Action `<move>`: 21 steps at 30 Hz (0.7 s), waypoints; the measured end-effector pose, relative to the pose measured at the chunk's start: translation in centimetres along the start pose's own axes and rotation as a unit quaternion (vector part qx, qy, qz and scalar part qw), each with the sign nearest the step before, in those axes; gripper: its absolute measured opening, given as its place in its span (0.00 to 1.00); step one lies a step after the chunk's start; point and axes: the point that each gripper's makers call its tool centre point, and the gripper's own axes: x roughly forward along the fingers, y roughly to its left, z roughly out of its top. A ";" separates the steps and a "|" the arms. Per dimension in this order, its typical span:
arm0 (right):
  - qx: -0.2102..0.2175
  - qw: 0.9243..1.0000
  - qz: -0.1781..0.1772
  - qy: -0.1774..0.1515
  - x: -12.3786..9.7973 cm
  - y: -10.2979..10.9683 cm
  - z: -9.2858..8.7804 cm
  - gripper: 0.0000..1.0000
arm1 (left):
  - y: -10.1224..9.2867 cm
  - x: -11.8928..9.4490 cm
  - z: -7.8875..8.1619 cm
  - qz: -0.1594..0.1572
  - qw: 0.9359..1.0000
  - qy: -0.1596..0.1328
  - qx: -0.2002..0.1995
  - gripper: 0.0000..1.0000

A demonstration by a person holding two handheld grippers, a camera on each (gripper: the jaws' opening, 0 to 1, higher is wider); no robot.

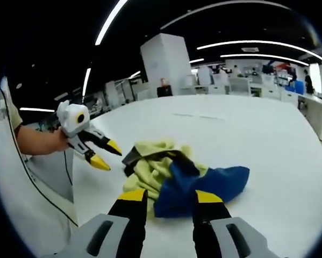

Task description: Fold the garment on the visible template until the final outline fits inside the template.

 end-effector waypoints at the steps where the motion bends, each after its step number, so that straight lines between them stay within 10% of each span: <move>1: 0.003 1.000 -0.001 -0.001 0.0 0.0 0.0 0.29 | 0.0 0.0 0.0 0.000 1.000 0.000 -0.001 0.28; 21: 0.019 0.999 -0.032 0.008 1.4 -0.9 -0.4 0.17 | 0.8 1.8 0.0 0.016 1.000 0.013 0.003 0.21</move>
